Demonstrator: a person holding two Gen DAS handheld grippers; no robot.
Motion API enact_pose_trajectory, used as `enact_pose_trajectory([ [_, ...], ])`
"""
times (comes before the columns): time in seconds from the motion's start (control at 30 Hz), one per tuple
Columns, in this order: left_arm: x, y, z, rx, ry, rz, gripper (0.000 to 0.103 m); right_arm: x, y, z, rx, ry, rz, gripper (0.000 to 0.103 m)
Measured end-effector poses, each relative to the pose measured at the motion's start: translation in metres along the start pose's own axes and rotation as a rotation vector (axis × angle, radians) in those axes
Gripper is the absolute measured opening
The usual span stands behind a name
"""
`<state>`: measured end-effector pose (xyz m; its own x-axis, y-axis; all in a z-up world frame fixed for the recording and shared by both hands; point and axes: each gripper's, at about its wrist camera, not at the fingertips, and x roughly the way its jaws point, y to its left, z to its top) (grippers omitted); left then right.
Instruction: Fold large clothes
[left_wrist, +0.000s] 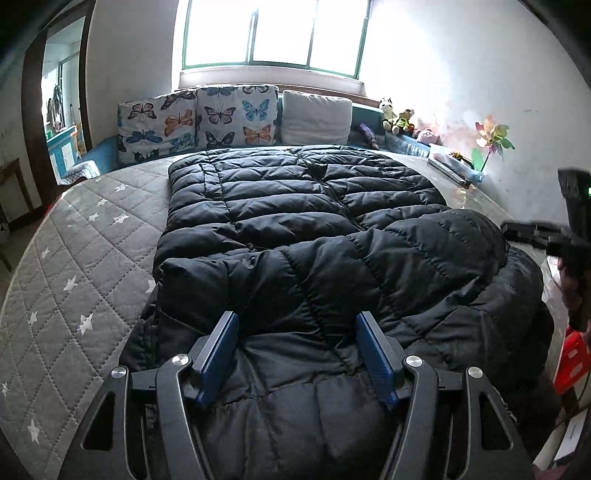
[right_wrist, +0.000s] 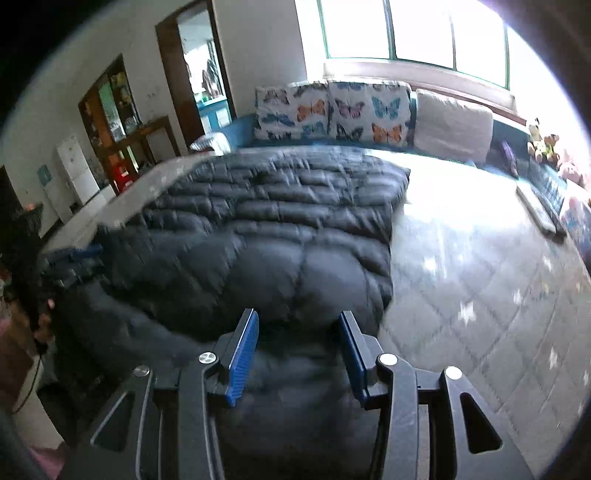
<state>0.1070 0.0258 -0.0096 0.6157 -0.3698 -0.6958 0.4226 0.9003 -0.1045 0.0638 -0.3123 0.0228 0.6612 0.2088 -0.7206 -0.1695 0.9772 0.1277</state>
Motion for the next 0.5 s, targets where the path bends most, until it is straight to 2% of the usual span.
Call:
enact_pose_trajectory([
  [0.1, -0.002, 0.0, -0.001, 0.003, 0.0, 0.0, 0.07, 0.008, 0.007, 0.015, -0.028, -0.009, 0.006, 0.049],
  [0.17, -0.002, 0.0, -0.001, 0.002, -0.001, -0.002, 0.07, 0.029, 0.008, 0.019, -0.019, 0.046, 0.008, 0.049],
  [0.27, -0.004, 0.002, -0.002, -0.011, -0.006, -0.015, 0.07, 0.059, 0.007, 0.007, -0.041, 0.108, -0.019, 0.05],
  [0.4, -0.003, -0.001, -0.003, -0.001, -0.005, -0.002, 0.07, 0.053, 0.015, 0.014, -0.058, 0.141, -0.075, 0.05],
  [0.5, -0.002, -0.001, -0.003, -0.006, -0.01, -0.004, 0.07, 0.035, 0.03, 0.025, -0.09, 0.112, -0.08, 0.05],
])
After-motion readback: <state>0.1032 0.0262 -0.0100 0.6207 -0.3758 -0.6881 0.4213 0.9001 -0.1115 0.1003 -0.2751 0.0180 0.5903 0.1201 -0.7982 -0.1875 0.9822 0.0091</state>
